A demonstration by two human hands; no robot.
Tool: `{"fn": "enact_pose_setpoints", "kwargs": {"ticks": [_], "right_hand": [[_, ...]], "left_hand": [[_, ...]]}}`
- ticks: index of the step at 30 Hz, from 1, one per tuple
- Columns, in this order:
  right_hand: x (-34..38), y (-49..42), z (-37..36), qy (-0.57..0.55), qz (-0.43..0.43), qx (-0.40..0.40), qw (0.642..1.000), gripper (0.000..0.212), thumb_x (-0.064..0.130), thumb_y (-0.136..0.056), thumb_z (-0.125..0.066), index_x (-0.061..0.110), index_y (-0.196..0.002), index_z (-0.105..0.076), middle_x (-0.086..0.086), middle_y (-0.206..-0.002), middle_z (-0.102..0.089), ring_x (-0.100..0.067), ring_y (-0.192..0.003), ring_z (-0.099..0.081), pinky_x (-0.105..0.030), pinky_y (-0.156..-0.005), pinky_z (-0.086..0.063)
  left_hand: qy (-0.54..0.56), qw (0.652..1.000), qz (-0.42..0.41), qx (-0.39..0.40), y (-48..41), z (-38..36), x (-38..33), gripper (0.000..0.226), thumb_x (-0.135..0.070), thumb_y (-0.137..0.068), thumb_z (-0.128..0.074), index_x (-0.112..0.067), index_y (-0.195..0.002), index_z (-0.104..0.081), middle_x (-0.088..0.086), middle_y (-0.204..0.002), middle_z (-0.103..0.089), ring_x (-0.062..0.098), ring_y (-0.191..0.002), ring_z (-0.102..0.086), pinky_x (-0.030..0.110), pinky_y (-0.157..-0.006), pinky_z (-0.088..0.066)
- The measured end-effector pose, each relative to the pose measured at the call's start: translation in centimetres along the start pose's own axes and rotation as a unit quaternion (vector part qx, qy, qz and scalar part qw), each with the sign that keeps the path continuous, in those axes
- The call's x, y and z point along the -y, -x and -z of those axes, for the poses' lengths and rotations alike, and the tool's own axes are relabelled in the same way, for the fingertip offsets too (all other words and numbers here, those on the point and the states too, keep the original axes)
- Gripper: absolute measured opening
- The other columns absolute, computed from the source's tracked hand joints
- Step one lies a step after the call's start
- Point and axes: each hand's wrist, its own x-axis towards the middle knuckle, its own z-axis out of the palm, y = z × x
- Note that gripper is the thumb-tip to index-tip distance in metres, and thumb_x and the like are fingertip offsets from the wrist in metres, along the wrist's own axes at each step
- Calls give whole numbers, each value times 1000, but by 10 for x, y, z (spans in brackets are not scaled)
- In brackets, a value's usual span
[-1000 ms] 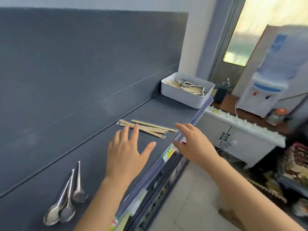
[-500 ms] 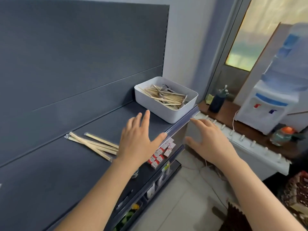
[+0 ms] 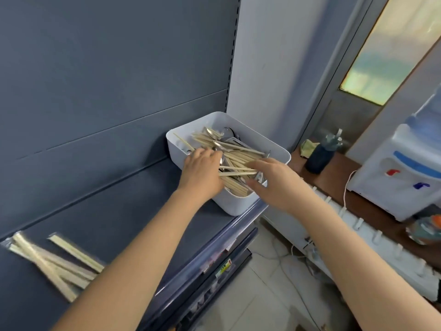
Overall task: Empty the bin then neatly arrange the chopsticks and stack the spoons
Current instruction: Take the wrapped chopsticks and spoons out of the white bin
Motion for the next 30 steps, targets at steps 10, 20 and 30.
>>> {"fn": "enact_pose_setpoints", "kwargs": {"ticks": [10, 20, 30], "right_hand": [[-40, -135, -54, 7, 107, 194, 975, 62, 37, -76, -73, 13, -127, -47, -3, -106, -50, -23, -102, -48, -30, -76, -41], [-45, -206, -77, -67, 216, 310, 923, 23, 29, -90, -52, 13, -75, -47, -2, -74, -52, -25, -79, -53, -28, -55, -33], [-67, -237, -53, -425, 239, 282, 826, 13, 3, -88, -48, 14, -91, -42, -12, -61, -56, -21, -39, -50, -29, -43, -43]], "left_hand": [[-116, 956, 57, 263, -90, -25, 14, 45, -20, -76, -65, -19, -119, -53, 4, -122, -52, 26, -123, -39, 40, -107, -25], [-141, 961, 238, 11, -103, -32, 24, 68, -11, -76, -62, -23, -139, -40, -1, -145, -35, 19, -138, -26, 34, -113, -4], [423, 710, 479, -294, -104, -38, -47, 76, -30, -85, -70, -25, -146, -26, -12, -133, -43, 8, -120, -47, 30, -103, -37]]}}
